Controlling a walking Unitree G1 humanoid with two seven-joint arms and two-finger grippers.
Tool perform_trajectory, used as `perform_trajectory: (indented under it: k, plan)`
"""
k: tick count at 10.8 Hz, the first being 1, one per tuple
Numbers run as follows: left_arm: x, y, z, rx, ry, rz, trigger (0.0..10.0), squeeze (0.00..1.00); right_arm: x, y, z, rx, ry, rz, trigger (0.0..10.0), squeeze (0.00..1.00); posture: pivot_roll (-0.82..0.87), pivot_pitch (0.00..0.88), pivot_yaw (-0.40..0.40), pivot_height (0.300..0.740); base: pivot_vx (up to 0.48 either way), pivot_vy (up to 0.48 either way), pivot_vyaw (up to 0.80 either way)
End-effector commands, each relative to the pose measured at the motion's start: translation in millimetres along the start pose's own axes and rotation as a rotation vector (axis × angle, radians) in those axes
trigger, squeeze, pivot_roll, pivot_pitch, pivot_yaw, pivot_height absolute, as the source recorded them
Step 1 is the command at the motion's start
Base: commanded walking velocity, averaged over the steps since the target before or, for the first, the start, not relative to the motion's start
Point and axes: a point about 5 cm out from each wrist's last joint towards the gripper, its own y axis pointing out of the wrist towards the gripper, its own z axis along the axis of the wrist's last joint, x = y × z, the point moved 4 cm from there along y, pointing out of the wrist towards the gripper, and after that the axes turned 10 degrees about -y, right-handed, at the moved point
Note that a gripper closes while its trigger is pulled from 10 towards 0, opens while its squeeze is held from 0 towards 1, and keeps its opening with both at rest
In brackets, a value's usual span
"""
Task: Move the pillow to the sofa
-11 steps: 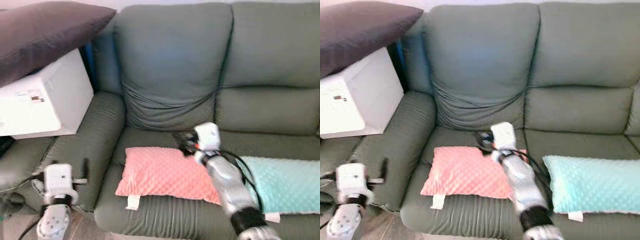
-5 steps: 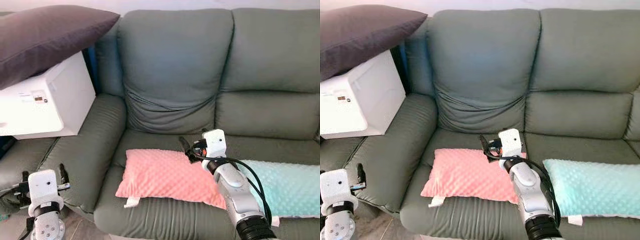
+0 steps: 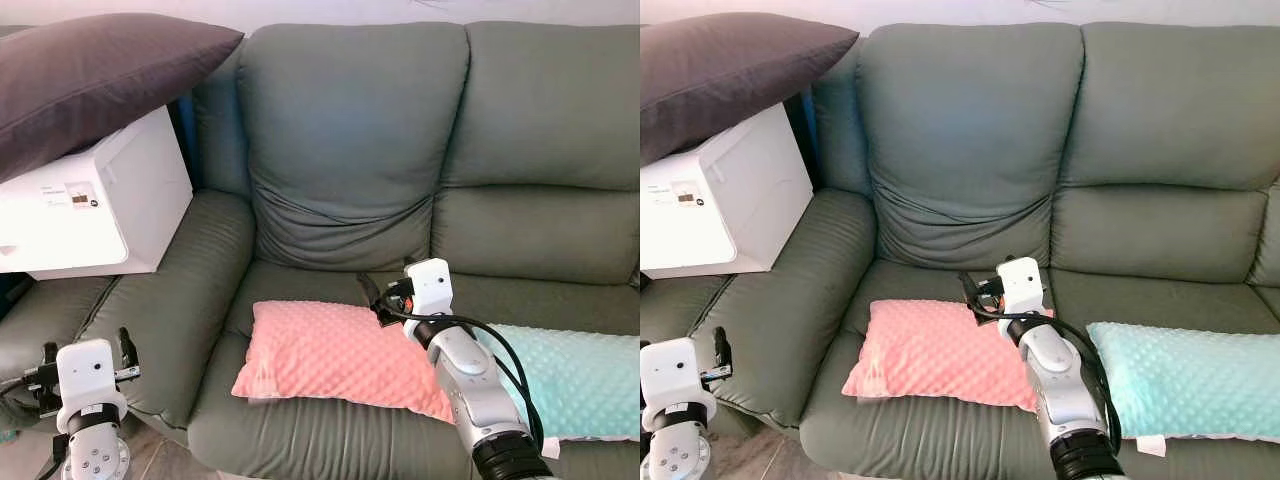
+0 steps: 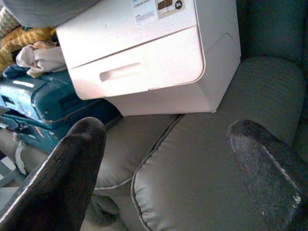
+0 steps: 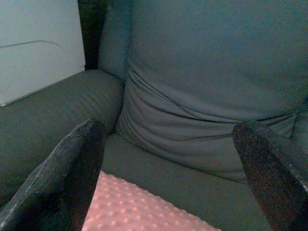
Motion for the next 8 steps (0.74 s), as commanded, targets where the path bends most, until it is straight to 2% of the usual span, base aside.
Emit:
perform_trajectory:
  k: [1, 5, 6, 7, 8]
  plan:
    - [-5.3, -0.3, 2, 0.005, 0.010, 0.019, 10.0, 1.00, -1.9, 0.4, 3, 0.012, 0.003, 0.009, 10.0, 1.00, -0.16, 0.000, 0.058, 0.740, 0.000, 0.000, 0.00]
    - [-5.3, -0.3, 2, 0.005, 0.010, 0.019, 10.0, 1.00, -1.9, 0.4, 3, 0.012, 0.003, 0.009, 10.0, 1.00, -0.16, 0.000, 0.058, 0.740, 0.000, 0.000, 0.00]
    - [2.3, -2.5, -1, -0.019, 0.017, -0.025, 10.0, 0.00, 2.8, -13.3, 6, 0.020, -0.011, -0.001, 10.0, 0.00, -0.20, 0.000, 0.106, 0.740, 0.000, 0.000, 0.00]
    - [17.3, -4.2, -6, -0.048, -0.010, -0.131, 10.0, 0.00, 6.6, -31.8, 12, 0.031, -0.029, -0.020, 10.0, 0.00, -0.20, 0.000, 0.106, 0.740, 0.000, 0.000, 0.00]
    - [19.1, -3.9, -5, -0.051, -0.017, -0.134, 10.0, 0.00, 5.5, -30.8, 13, 0.035, -0.028, -0.015, 10.0, 0.00, -0.20, 0.000, 0.104, 0.740, 0.000, 0.000, 0.00]
